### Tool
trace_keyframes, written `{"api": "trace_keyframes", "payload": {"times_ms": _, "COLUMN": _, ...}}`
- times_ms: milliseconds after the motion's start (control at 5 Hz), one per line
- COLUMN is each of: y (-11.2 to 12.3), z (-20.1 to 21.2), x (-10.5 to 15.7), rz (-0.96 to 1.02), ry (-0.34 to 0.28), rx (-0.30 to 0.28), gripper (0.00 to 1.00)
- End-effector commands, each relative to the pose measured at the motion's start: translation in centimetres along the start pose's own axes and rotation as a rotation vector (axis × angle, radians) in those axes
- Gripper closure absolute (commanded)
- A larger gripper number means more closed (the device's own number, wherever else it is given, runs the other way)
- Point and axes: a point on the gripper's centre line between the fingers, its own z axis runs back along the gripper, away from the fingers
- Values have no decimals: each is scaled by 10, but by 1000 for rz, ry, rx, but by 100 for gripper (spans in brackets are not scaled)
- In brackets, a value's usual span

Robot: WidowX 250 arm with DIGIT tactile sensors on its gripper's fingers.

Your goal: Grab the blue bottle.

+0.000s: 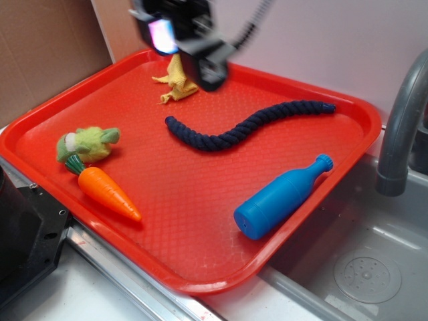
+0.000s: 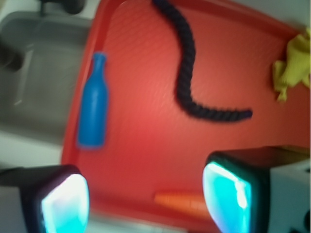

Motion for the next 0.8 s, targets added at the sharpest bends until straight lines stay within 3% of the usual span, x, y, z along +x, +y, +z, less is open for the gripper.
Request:
{"api": "trace_keyframes", "payload": {"times_ms": 0, "y": -39, "z": -43, "x": 30, "rz": -121, "ry": -118, "rx": -51, "gripper": 0}}
{"api": "trace_keyframes", "payload": {"times_ms": 200, "y": -36, "z": -51, "x": 26, "rz": -106, "ry": -132, "rx": -78, "gripper": 0}}
{"api": "trace_keyframes", "payload": {"times_ms": 600, "y": -42, "z": -81, "x": 30, "rz": -112, "ry": -100, "rx": -173, "gripper": 0}}
